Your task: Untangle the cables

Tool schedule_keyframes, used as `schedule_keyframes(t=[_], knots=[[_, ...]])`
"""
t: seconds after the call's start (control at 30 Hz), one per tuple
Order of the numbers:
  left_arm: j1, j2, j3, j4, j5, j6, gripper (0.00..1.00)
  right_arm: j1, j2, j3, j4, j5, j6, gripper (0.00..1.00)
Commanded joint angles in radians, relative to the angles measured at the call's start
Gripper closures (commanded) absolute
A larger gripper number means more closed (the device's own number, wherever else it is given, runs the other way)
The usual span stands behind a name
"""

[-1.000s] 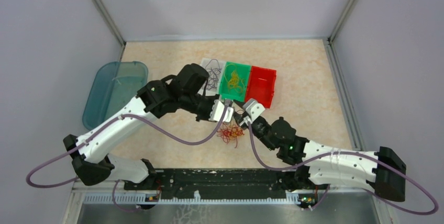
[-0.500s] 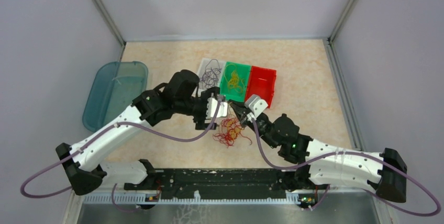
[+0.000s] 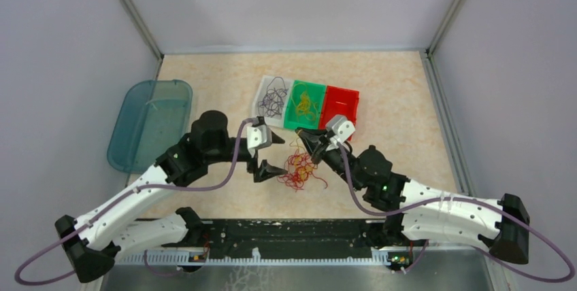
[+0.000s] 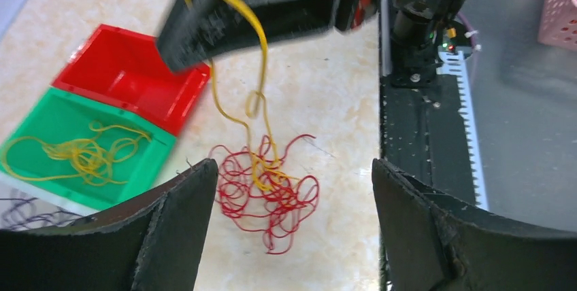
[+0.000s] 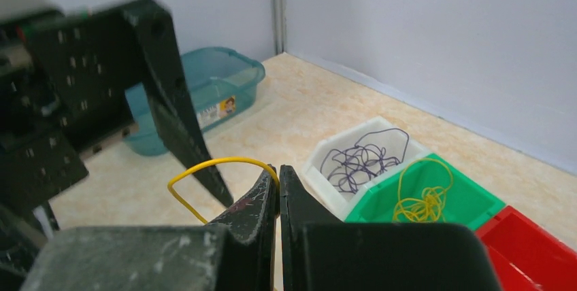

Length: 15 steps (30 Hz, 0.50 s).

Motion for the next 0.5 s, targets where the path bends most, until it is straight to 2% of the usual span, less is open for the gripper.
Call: schedule_keyframes(t=[0.0,0.17,0.3,0.47], knots=[[0.002,-0.072,-0.168,0.359,0.03,-0.241,0.12,0.007,-0.044,0.066,0.066,0.016,0.142,1.0],[0.0,-0.018,-0.158,0.447,0.039,-0.301,0.12,0.008,-0.043,0.081,0.076,-0.024,0.222,1.0],[0.0,0.03,-0.166,0.497,-0.027,-0.29,0.12,0.007,-0.019,0.105,0.096,-0.052,0.264,1.0],[0.0,0.077,-0.172,0.549,0.064,-0.337,0.17,0.007,-0.007,0.137,0.09,-0.073,0.302,1.0]])
